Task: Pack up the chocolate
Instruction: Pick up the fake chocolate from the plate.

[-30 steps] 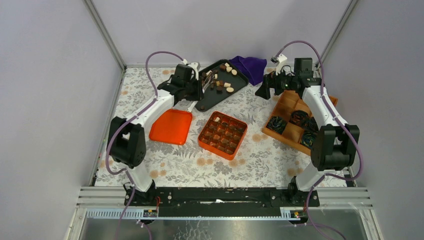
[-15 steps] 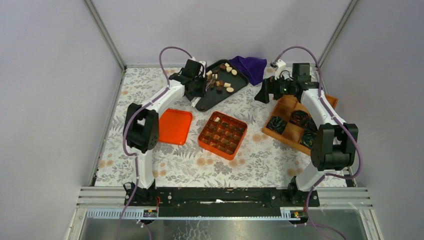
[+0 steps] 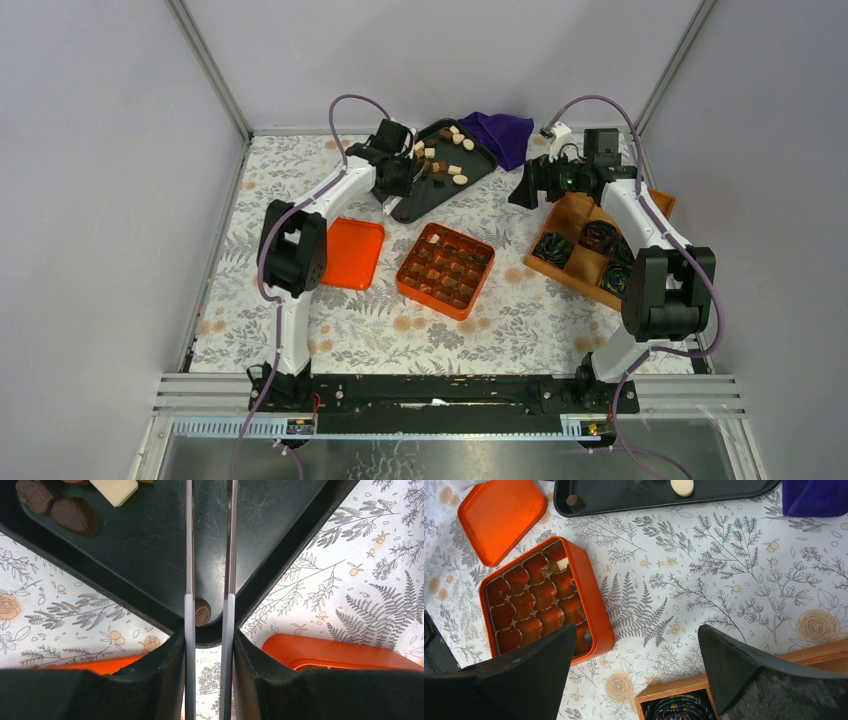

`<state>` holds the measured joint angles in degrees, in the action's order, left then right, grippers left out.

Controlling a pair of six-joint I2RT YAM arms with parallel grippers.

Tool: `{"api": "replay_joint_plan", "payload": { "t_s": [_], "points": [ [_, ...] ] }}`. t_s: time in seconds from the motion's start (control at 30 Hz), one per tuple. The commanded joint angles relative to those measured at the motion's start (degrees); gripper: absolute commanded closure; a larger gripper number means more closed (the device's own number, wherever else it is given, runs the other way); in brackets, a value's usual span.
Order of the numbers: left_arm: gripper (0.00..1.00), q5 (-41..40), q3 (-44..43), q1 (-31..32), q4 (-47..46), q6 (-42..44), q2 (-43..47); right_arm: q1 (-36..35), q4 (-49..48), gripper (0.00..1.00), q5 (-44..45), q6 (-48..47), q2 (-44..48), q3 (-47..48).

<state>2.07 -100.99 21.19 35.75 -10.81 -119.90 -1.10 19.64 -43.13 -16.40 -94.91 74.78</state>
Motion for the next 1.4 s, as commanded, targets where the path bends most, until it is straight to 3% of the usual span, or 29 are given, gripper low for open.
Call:
{"api": "replay_joint_plan", "payload": {
  "t_s": [0.0, 0.33, 0.43, 0.57, 0.77, 0.93, 1.0, 1.1, 1.2, 1.37],
  "points": [
    [0.6, 0.06, -3.68, -0.37, 0.0, 1.28, -1.35, -0.04, -2.23, 0.0, -1.43, 0.19, 2.32, -0.49],
    [0.63, -0.57, -7.35, -0.36, 2.49, 0.81, -4.12, -0.04, -2.15, 0.0, -1.51, 0.06, 2.23, -0.61],
    [0.72, -0.2, -7.56, -0.36, 2.56, 0.79, -4.23, -0.04, -1.98, 0.0, -1.71, 0.14, 2.11, -0.6],
    [0.97, 0.3, -7.57, -0.36, 2.97, 0.74, -4.11, -0.04, -1.78, 0.0, -1.95, 0.23, 2.18, -0.61],
    [1.0, 0.57, -5.93, -0.36, 3.24, 0.65, 0.46, -0.04, -1.31, 0.0, -3.69, -0.67, 2.77, -0.99],
    [1.0, 5.36, 4.49, -0.41, -1.82, 2.77, 10.22, -0.04, 2.39, 0.0, -16.39, -10.08, 3.35, -2.81],
    [1.0, 7.5, 9.61, -0.36, -4.53, 2.81, 14.71, -0.04, 6.76, 0.0, -22.87, -18.89, 3.45, -3.88],
    [1.0, 10.47, 17.49, -0.36, -8.83, 2.59, 21.89, -0.45, 21.09, 0.0, -27.89, -39.09, 1.57, -1.37],
    [1.0, 13.32, 24.18, -0.37, -12.54, 1.72, 28.43, -3.24, 28.11, 0.0, -23.47, -46.54, -0.98, 3.59],
    [1.0, 16.18, 32.99, -0.27, -14.02, -0.48, 39.64, -11.09, 19.17, 0.05, -10.08, -40.24, -2.73, 4.72]
  ]
}}
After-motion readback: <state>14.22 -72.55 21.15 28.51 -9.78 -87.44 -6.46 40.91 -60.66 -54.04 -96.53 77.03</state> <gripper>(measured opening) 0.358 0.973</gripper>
